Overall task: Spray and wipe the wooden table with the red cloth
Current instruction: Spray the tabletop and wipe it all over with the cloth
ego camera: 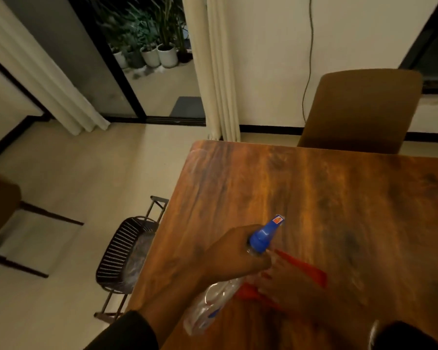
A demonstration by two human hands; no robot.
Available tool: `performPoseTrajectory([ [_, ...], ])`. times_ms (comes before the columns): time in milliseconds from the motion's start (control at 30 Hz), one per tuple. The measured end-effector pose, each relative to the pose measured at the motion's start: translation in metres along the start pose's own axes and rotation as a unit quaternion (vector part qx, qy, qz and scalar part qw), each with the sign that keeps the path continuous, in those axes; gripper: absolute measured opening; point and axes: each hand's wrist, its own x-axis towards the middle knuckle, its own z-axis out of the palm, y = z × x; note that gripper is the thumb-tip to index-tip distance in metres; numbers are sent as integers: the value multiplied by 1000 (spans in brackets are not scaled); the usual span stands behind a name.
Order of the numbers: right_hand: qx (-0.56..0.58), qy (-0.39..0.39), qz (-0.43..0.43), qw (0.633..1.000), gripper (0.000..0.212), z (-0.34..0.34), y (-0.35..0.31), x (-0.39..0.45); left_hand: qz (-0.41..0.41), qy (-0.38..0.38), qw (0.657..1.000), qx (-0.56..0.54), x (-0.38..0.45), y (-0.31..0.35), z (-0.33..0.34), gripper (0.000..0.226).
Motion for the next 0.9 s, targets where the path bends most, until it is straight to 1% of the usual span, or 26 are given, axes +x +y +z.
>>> performPoseTrajectory([
  [100, 27, 2, 151, 988, 41, -32, 41, 76, -4, 20, 1000, 6, -11, -24, -51, 19],
  [133, 35, 20, 209, 977, 42, -41, 51, 101, -7, 31, 999, 4, -16, -33, -68, 23],
  [200, 62, 59, 326, 942, 51, -55, 65, 145, -11, 53, 999, 0, -26, -48, -96, 24],
  [267, 96, 81, 391, 912, 54, -63, 60, 190, -16, 74, 997, -7, -38, -66, -126, 17],
  [300, 108, 79, 393, 910, 53, -66, 50, 211, -19, 83, 996, -9, -44, -74, -141, 16],
  [333, 113, 66, 370, 920, 52, -69, 35, 228, -17, 89, 996, -12, -50, -80, -154, 16],
  [367, 103, 48, 321, 940, 49, -69, 17, 237, -14, 92, 996, -16, -54, -86, -165, 16],
  [433, 67, -20, 182, 981, 48, -60, -36, 247, -8, 93, 995, -27, -62, -99, -190, 15],
  [467, 49, -42, 128, 990, 50, -52, -65, 242, -9, 93, 995, -32, -66, -107, -200, 16],
  [500, 48, -45, 106, 992, 53, -44, -92, 235, -13, 99, 994, -34, -69, -115, -210, 17],
  [567, 72, -32, 125, 989, 59, -36, -129, 219, -22, 113, 993, -37, -73, -132, -229, 15],
  [600, 78, -35, 142, 986, 60, -36, -136, 215, -25, 122, 991, -42, -75, -142, -237, 17],
  [700, 70, -33, 178, 981, 58, -34, -131, 210, -32, 151, 987, -50, -84, -169, -257, 26],
  [800, 93, -35, 233, 967, 54, -34, -126, 215, -51, 175, 982, -42, -97, -203, -272, 28],
  [900, 117, -1, 289, 950, 55, -32, -114, 217, -84, 204, 974, -42, -111, -237, -278, 39],
])
